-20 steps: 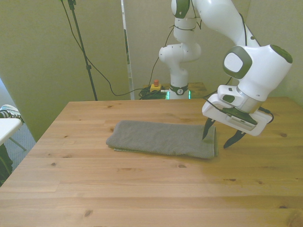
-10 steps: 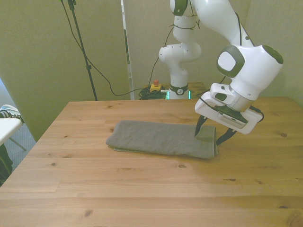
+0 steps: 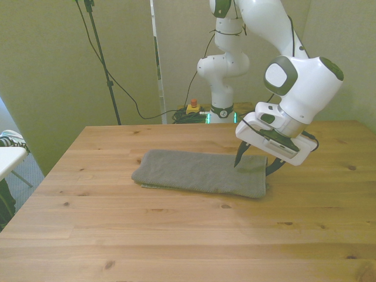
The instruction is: Fold the towel
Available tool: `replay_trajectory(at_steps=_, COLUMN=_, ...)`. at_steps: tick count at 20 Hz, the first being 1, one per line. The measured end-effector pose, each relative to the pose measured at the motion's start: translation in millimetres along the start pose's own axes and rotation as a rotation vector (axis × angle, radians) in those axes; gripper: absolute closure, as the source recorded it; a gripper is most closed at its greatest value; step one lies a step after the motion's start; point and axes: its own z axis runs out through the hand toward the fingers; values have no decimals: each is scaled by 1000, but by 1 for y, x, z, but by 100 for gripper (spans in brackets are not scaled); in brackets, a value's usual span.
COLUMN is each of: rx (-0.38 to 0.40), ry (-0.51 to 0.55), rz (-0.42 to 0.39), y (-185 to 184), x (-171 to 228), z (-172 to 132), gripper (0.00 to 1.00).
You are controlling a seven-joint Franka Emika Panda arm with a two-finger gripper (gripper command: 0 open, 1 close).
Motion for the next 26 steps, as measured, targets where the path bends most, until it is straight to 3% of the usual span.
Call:
replay_trajectory(at_steps=20, rx=-4, ry=-7, rz=3, y=3, x=2, z=11, gripper=100)
replay_trajectory(at_steps=26, rx=23, ry=-2, rz=22, y=16, x=22, z=-5, gripper=100)
